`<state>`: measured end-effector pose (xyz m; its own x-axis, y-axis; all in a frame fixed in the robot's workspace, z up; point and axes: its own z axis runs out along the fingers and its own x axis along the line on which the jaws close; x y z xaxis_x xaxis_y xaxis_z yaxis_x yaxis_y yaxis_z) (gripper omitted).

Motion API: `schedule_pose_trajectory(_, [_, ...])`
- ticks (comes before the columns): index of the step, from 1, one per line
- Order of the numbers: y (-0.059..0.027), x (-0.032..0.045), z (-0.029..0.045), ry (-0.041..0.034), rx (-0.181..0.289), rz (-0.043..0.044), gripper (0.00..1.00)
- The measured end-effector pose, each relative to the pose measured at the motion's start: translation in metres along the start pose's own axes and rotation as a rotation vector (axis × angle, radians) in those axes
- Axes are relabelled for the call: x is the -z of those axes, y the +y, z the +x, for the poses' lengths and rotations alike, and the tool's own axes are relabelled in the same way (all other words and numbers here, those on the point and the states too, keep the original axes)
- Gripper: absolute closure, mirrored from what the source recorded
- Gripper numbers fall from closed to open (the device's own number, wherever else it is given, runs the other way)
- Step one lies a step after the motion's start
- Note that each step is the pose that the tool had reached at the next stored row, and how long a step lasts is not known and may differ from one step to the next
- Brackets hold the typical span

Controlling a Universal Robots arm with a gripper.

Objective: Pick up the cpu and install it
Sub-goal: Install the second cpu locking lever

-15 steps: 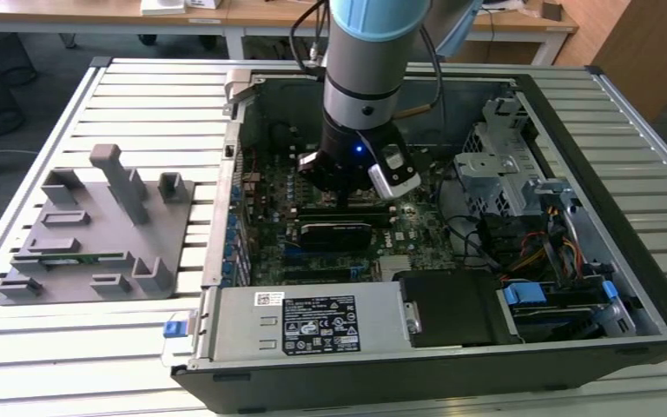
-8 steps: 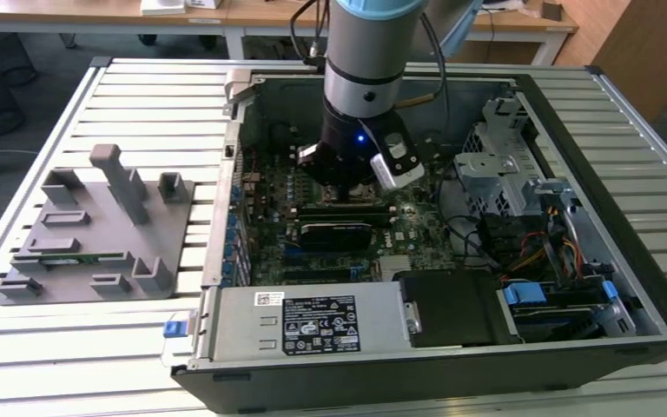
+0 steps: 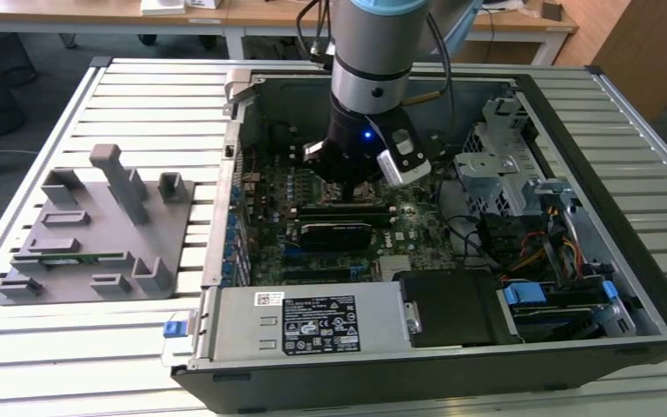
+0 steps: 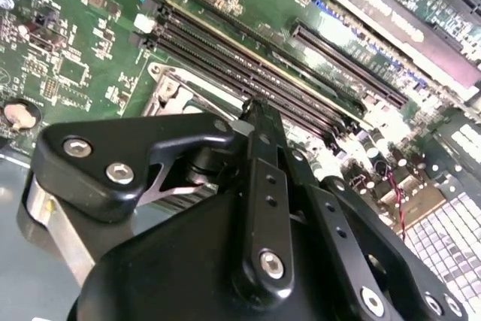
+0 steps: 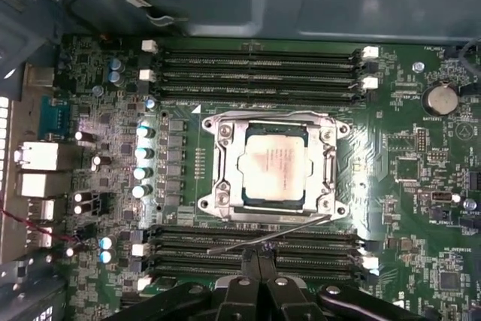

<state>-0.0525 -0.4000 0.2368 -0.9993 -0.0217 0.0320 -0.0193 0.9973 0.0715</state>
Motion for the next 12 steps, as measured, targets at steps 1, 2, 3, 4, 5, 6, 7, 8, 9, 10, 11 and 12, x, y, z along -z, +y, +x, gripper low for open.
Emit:
schedule_pose_trajectory(1, [0.0000, -0.0006, 0.0000, 0.0001, 0.000, -0.0002, 0.89])
schedule_pose_trajectory(2, [0.0000, -0.0014, 0.0003, 0.0001, 0.000, -0.0003, 0.89])
schedule_pose_trajectory(3, [0.0000, -0.0023, 0.0009, 0.0001, 0.000, -0.0006, 0.89])
schedule_pose_trajectory(4, [0.0001, -0.0030, 0.0017, 0.0001, 0.000, -0.0011, 0.89])
schedule_pose_trajectory(5, [0.0003, -0.0036, 0.0025, 0.0001, 0.000, -0.0018, 0.89])
schedule_pose_trajectory(6, [0.0003, -0.0042, 0.0036, 0.0002, 0.000, -0.0025, 0.89])
schedule_pose_trajectory(7, [0.0004, -0.0049, 0.0047, 0.0001, 0.000, -0.0033, 0.89])
schedule_pose_trajectory(8, [0.0004, -0.0056, 0.0058, 0.0001, 0.000, -0.0041, 0.89])
schedule_pose_trajectory(9, [0.0004, -0.0062, 0.0071, 0.0001, 0.000, -0.0051, 0.89])
schedule_pose_trajectory(10, [0.0004, -0.0068, 0.0083, 0.0000, 0.000, -0.0069, 0.89])
schedule_pose_trajectory(11, [0.0005, -0.0075, 0.0093, -0.0001, 0.000, -0.0087, 0.89])
schedule_pose_trajectory(12, [0.0004, -0.0081, 0.0098, 0.0000, 0.000, -0.0102, 0.89])
